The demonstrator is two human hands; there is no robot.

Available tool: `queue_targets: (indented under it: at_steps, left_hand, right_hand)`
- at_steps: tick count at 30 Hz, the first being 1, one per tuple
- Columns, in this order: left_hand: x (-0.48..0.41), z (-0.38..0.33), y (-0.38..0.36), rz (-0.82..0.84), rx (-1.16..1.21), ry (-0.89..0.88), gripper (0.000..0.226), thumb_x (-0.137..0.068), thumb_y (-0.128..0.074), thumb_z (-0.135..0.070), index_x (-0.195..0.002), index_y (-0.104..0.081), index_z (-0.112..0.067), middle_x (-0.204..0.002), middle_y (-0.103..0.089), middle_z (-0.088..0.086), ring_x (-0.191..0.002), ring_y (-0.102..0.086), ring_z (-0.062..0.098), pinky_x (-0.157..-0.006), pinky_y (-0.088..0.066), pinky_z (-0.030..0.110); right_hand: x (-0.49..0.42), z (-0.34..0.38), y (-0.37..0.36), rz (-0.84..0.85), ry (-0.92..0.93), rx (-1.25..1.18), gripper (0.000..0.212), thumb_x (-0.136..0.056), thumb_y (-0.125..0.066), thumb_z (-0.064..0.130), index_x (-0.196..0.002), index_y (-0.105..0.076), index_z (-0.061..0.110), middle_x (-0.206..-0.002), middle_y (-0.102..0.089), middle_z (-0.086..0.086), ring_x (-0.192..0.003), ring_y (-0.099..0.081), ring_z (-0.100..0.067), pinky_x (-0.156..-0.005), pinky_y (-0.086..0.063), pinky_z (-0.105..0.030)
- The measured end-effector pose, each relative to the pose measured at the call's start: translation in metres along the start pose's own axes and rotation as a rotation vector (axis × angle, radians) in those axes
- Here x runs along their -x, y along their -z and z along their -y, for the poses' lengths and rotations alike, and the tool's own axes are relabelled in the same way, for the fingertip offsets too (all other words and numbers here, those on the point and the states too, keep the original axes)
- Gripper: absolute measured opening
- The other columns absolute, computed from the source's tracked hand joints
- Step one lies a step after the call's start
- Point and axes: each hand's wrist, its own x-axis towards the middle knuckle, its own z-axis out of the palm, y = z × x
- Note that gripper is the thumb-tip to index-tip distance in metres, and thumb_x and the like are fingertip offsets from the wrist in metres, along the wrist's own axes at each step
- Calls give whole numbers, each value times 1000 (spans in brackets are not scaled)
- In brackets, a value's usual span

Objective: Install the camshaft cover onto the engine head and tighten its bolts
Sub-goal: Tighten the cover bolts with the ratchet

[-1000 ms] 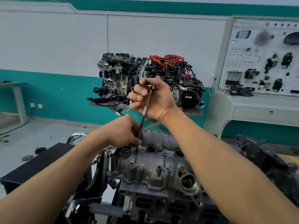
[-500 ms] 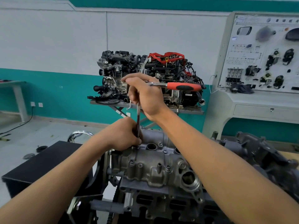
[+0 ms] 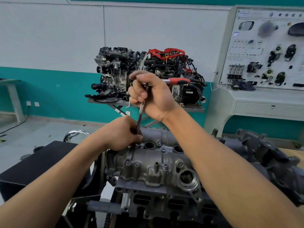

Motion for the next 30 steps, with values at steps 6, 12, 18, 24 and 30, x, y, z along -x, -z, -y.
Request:
queue_targets:
  at_steps: [6, 12, 18, 24, 30]
  left_hand:
    - [2, -1, 2, 17, 40, -19, 9, -87, -73, -16, -82, -80, -20, -77, -75, -9, -66, -64, -2, -57, -41, 5]
    - [0, 1, 0, 15, 52, -13, 10, -88, -72, -16, -83, -80, -21, -73, -74, -13, -66, -64, -8, -57, -41, 2]
    - [-4, -27, 26, -32, 67, -76, 7, -89, -74, -23, -89, -78, -17, -74, -77, -6, -70, -73, 13, -72, -59, 34]
    - [7, -132, 27, -56, 408, -382, 8, -92, -69, -18, -92, -75, -12, -74, -78, -2, -65, -72, 11, -63, -60, 20]
    - [32, -238, -47, 378, 702, -536, 15, -95, -64, -13, -94, -74, -2, -80, -78, 7, -60, -67, 11, -54, -55, 20]
  right_hand:
    - [-4, -13, -23, -222, 164, 227, 22, -92, -45, -3, -80, -63, 0, -41, -39, 1, -39, -31, -10, -52, -21, -31]
    - [-9, -16, -21, -283, 174, 237, 21, -90, -50, 2, -77, -67, 5, -43, -39, 3, -41, -32, -10, -48, -26, -25]
    - [0, 43, -22, -305, 50, 17, 15, -98, -48, 15, -90, -60, 13, -49, -47, 7, -52, -38, -9, -53, -24, -23]
    - [60, 154, -17, -505, 265, 11, 28, -99, -54, 39, -87, -55, 14, -77, -64, 1, -63, -54, -10, -55, -37, -22]
    - [237, 224, 8, -1030, 17, 179, 44, -90, -51, 51, -95, -62, 9, -87, -70, -6, -65, -60, -20, -63, -42, -27]
